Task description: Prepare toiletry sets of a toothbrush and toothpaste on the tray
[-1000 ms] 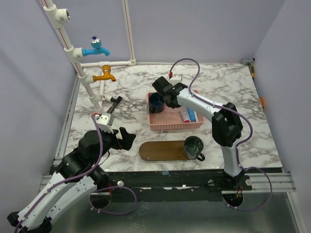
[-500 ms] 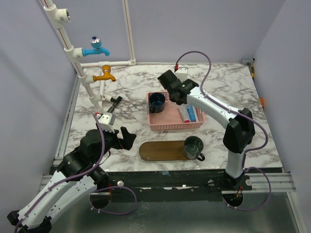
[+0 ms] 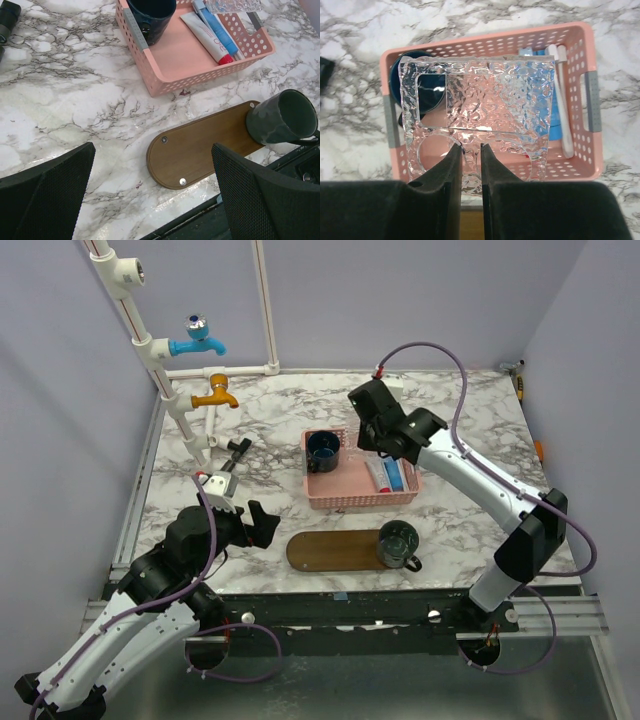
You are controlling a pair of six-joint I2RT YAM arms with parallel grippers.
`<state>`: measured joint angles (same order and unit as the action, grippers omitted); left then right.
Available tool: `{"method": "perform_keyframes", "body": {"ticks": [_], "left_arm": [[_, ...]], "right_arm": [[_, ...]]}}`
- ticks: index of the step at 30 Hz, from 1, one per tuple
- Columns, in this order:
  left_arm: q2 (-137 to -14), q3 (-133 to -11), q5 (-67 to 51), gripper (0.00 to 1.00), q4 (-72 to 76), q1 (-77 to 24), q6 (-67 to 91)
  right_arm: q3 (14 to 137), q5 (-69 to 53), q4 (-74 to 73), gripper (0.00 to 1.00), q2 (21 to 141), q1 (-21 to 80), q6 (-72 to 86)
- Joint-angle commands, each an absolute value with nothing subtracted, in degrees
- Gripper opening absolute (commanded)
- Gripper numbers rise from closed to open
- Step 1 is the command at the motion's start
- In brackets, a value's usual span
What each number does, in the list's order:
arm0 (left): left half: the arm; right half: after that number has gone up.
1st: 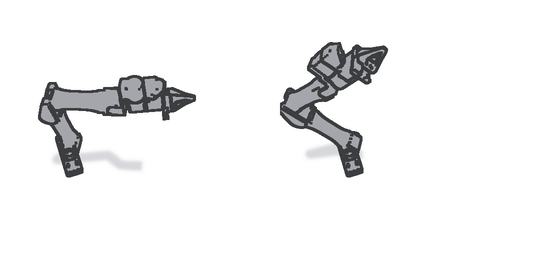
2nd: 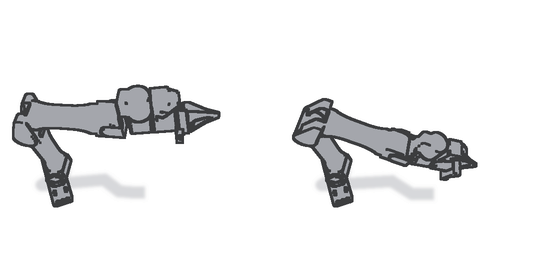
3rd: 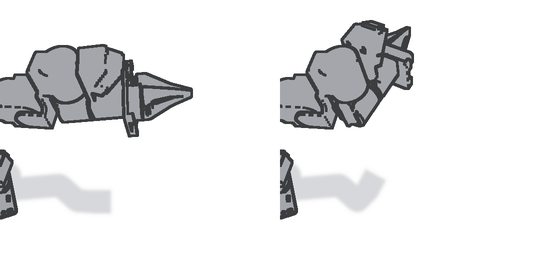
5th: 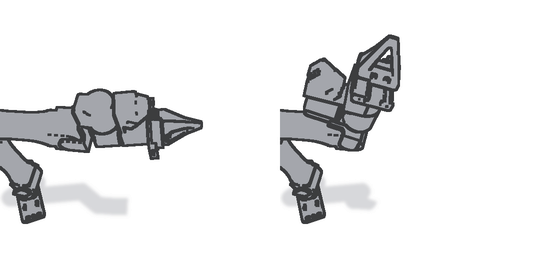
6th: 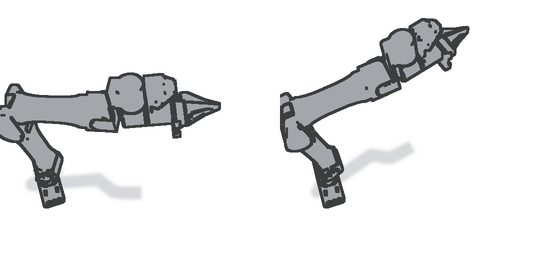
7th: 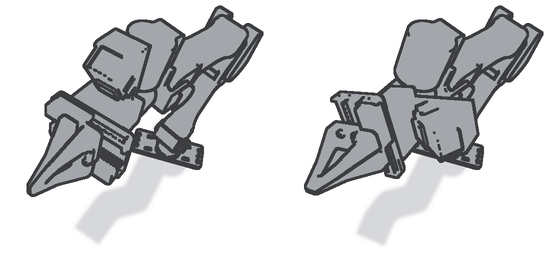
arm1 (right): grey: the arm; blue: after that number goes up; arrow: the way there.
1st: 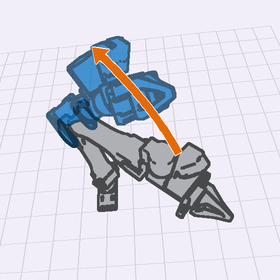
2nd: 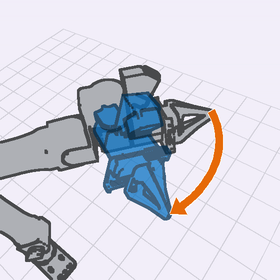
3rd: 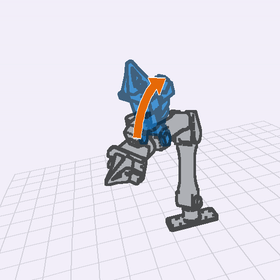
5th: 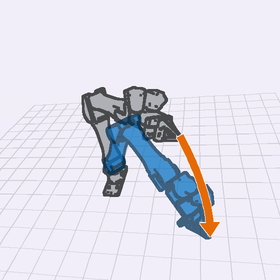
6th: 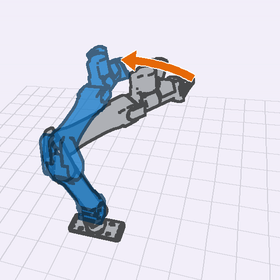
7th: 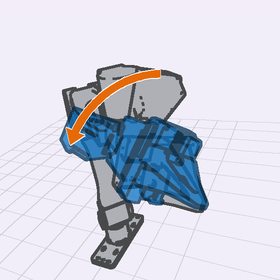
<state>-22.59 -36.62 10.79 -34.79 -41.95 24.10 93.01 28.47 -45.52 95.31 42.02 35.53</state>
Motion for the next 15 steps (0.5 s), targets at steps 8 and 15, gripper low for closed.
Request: {"method": "perform_keyframes", "body": {"ticks": [8,15], "left_arm": [[-22.59,-36.57,12.3,0.99,-34.85,-41.58,23.2],[-22.08,-36.57,11.68,0.99,-34.71,-41.65,23.2]], "right_arm": [[87.17,22.17,-45.09,0.0,88.22,49.91,41.63],[82.43,25.38,-47.01,0.0,84.63,57.02,46.92]]}}
